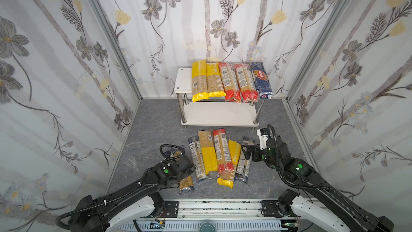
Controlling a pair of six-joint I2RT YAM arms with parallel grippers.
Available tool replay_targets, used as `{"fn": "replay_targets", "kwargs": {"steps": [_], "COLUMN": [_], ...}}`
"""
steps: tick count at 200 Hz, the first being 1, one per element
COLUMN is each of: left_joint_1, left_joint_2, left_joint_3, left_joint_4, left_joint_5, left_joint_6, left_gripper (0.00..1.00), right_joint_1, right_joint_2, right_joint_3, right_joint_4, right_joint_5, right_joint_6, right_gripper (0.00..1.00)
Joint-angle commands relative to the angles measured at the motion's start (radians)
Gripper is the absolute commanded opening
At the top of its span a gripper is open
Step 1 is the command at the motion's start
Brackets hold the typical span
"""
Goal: Arrange pasta packages on shelves
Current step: Pick up the pasta bag from the center of the table.
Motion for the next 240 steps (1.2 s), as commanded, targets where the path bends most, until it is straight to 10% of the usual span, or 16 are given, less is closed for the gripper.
{"fn": "replay_targets", "kwargs": {"steps": [1,129,180,240], "left_joint_1": [-0.006,-0.009,0.002,0.045], "left_joint_2": [0.018,0.286,0.266,0.214], "left_joint_3": [-0.021,-0.032,-0.034,0.168], "left_joint_4": [0.016,0.186,0.191,0.052], "left_joint_5": [0.008,0.077,0.103,0.086], "left_joint_6": [-0.044,0.072,0.116,0.256], "left_gripper": [0.97,0.9,0.27,0.0], "right_joint_1": [-0.012,-0.093,-0.102,-0.105], "right_joint_2": [0.001,-0.023,-0.014,-0.014], "right_joint_3": [-0.01,-0.049,-0.04,-0.02], "right_joint_4": [0.048,0.065,0.065,0.062], "right_joint_5": [-0.016,-0.099,-0.12,-0.138], "right_joint_6": [-0.019,-0.053,-0.062,-0.063], "right_gripper": [1.0,1.0,1.0,1.0]}}
